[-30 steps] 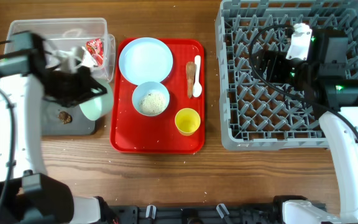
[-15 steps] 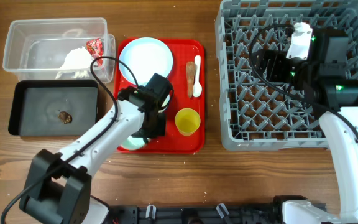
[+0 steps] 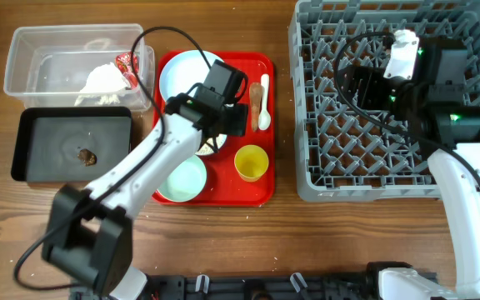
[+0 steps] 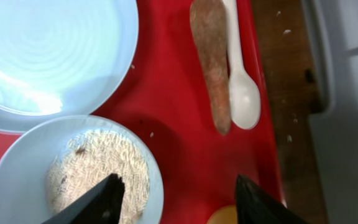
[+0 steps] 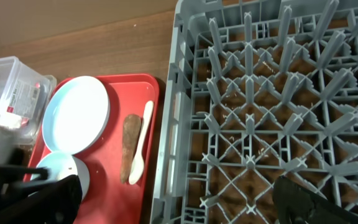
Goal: Sort waste into correct bins and load items into the dishwasher rack
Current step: 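Set the teal bowl on the red tray and grasp the rice bowl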
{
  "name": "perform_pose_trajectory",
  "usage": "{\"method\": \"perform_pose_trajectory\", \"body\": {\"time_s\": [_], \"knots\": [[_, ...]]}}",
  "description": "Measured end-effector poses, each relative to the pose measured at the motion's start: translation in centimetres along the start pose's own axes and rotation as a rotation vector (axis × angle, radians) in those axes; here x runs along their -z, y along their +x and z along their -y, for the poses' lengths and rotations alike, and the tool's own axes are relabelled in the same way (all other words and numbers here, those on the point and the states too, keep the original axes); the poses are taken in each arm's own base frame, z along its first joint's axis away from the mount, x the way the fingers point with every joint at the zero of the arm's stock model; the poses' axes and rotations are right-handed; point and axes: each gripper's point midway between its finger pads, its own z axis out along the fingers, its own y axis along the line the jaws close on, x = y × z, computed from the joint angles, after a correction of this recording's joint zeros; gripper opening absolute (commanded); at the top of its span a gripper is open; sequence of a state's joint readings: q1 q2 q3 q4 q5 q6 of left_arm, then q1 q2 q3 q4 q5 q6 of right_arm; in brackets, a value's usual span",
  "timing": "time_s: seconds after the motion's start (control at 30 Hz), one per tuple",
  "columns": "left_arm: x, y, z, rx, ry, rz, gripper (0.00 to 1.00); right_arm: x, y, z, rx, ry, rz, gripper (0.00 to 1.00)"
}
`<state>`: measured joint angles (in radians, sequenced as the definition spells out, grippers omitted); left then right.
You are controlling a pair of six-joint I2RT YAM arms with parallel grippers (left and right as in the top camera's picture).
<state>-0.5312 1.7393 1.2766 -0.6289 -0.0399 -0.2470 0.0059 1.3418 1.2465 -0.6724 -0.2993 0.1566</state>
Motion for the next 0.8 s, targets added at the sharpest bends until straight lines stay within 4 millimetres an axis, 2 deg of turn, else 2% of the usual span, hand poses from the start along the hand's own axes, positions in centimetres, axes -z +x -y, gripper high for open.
{"method": "perform_pose_trajectory", "body": {"time_s": [0.07,0.13,0.2,0.23,0.33,0.43,0.53,0.57,0.6,0.67,0.8], "knots": [[-2.4,0.8,-0.2,-0.009,-0.014,-0.042,0.46,0.0,0.0,0.0,0.0,0.0,-0.001,1.0],[-4.8,2.4,-0.6,-0.007,-0.035,-0.108,0.31,0.0,0.0,0.0,0.0,0.0,-0.001,1.0],[-5.6,3.0,-0.8,-0.004,-0.044,-0.132,0.15,0.0,0.0,0.0,0.0,0.0,-0.001,1.0],[-5.6,3.0,-0.7,-0.001,-0.043,-0.131,0.13,0.0,0.0,0.0,0.0,0.0,-0.001,1.0],[-5.6,3.0,-0.8,0.004,-0.044,-0.132,0.13,0.0,0.0,0.0,0.0,0.0,-0.001,1.0],[-5.6,3.1,-0.8,0.005,-0.045,-0.134,0.22,0.0,0.0,0.0,0.0,0.0,-0.001,1.0],[-5.6,3.2,-0.8,0.012,-0.047,-0.137,0.17,0.0,0.0,0.0,0.0,0.0,-0.001,1.0],[-5.6,3.3,-0.9,0.013,-0.048,-0.141,0.13,0.0,0.0,0.0,0.0,0.0,-0.001,1.0],[-5.7,3.6,-0.9,0.014,-0.05,-0.147,0.05,0.0,0.0,0.0,0.0,0.0,-0.001,1.0],[-5.9,4.3,-1.2,0.017,-0.06,-0.162,0.04,0.0,0.0,0.0,0.0,0.0,-0.001,1.0],[-5.9,4.2,-1.4,0.014,-0.073,-0.157,0.04,0.0,0.0,0.0,0.0,0.0,-0.001,1.0]]}}
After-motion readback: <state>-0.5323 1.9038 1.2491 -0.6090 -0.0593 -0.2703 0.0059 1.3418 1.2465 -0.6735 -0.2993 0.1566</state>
